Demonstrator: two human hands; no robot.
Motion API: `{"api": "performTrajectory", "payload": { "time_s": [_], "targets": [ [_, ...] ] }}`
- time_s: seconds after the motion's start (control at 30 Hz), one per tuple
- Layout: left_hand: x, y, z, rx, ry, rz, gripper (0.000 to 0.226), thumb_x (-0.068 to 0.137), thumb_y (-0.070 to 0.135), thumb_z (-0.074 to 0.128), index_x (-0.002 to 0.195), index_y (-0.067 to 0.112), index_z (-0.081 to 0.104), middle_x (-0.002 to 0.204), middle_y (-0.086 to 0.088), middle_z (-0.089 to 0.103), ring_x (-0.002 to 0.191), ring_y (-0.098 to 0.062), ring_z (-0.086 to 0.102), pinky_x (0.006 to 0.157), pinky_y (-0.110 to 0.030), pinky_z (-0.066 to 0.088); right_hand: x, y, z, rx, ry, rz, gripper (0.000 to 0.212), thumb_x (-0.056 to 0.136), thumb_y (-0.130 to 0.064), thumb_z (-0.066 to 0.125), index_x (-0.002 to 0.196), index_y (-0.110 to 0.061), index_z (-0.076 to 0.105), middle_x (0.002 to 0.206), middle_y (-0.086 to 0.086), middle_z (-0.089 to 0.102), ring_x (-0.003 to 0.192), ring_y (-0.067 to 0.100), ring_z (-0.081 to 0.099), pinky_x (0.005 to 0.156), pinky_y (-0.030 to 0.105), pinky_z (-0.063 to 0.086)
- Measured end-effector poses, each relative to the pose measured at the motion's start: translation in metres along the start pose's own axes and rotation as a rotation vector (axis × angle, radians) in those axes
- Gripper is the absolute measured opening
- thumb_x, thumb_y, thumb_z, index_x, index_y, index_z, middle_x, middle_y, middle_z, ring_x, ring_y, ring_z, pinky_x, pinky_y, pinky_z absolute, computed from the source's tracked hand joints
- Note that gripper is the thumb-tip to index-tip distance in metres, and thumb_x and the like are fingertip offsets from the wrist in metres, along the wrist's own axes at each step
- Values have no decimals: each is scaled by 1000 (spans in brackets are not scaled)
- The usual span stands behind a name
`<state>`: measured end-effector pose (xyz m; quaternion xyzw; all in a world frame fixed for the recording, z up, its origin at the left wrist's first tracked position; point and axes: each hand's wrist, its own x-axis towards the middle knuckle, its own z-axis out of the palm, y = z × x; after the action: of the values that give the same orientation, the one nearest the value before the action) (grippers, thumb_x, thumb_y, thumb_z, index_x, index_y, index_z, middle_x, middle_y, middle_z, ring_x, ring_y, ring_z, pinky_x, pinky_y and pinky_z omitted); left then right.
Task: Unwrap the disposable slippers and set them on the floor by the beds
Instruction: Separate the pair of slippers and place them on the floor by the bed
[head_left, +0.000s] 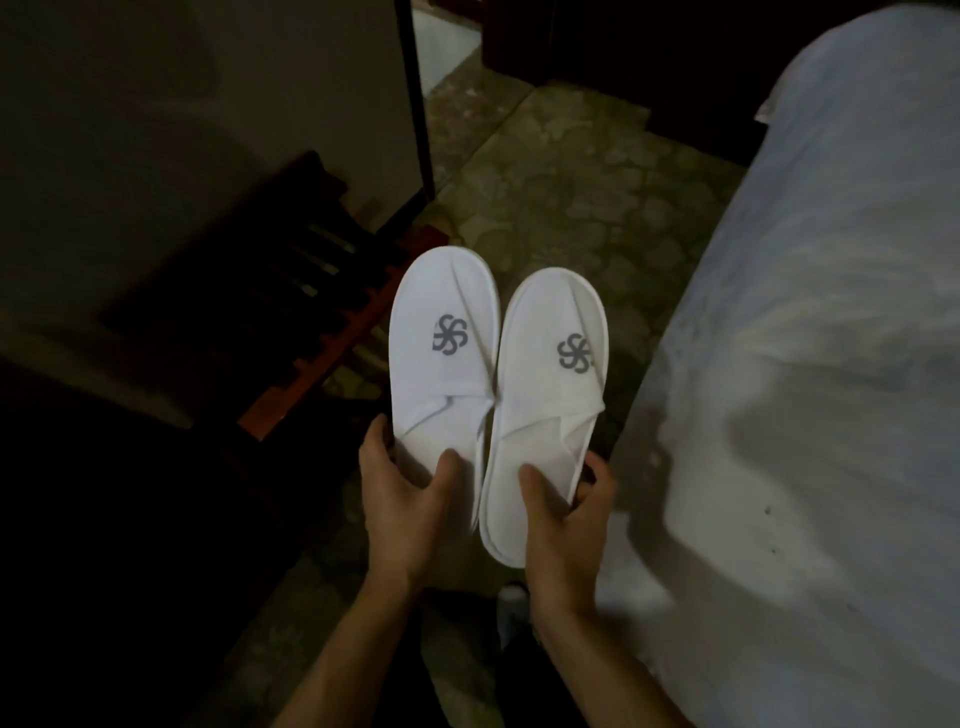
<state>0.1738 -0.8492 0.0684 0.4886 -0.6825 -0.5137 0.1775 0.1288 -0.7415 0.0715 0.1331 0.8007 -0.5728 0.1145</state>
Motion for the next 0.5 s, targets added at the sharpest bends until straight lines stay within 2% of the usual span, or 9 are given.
{"api": "performTrajectory", "payload": {
  "time_s": [0.07, 0.17, 0.23, 0.33, 0.43, 0.5],
  "targets": [
    [11, -2, -4, -20, -52, 22, 76, 75, 40, 71, 141, 37, 34, 143, 8, 46, 126, -16, 50, 102, -47, 48, -2, -3, 9, 3, 46, 28, 72, 72, -54, 72, 132, -33, 41, 129, 0, 60, 115, 23, 59, 98, 48, 50],
    [29, -5, -18, -186, -246, -18, 59, 76, 33, 75, 127, 49, 50, 130, 15, 59, 115, -15, 62, 91, -49, 55, -3, -10, 21, 89, 100, 91, 65, 78, -32, 77, 133, -26, 43, 128, 2, 59, 115, 22, 58, 100, 48, 48],
    [42, -7, -33, -306, -418, -51, 65, 76, 28, 78, 130, 53, 50, 129, 13, 63, 114, -19, 65, 88, -50, 57, -4, -12, 30, 120, 136, 110, 61, 79, -28, 77, 131, -27, 44, 125, 2, 60, 113, 22, 59, 100, 49, 48],
    [60, -7, -51, -321, -604, 0, 82, 74, 20, 79, 142, 47, 41, 138, 17, 57, 126, -14, 57, 98, -45, 53, -9, -12, 45, 128, 190, 117, 58, 80, -23, 77, 130, -23, 46, 121, 2, 61, 109, 20, 59, 100, 45, 48],
    [72, -10, -64, -341, -656, -8, 84, 75, 10, 77, 142, 45, 39, 130, 29, 60, 122, -4, 58, 96, -33, 54, -17, -11, 59, 190, 213, 128, 57, 82, -13, 74, 132, -11, 47, 115, 2, 58, 103, 16, 57, 92, 34, 47],
    [80, -13, -67, -336, -657, -33, 80, 80, 4, 75, 138, 49, 42, 123, 31, 63, 116, -2, 61, 93, -32, 55, -23, -14, 66, 225, 216, 114, 58, 83, -12, 73, 133, -10, 45, 118, 2, 56, 104, 16, 56, 87, 29, 44]
  ]
}}
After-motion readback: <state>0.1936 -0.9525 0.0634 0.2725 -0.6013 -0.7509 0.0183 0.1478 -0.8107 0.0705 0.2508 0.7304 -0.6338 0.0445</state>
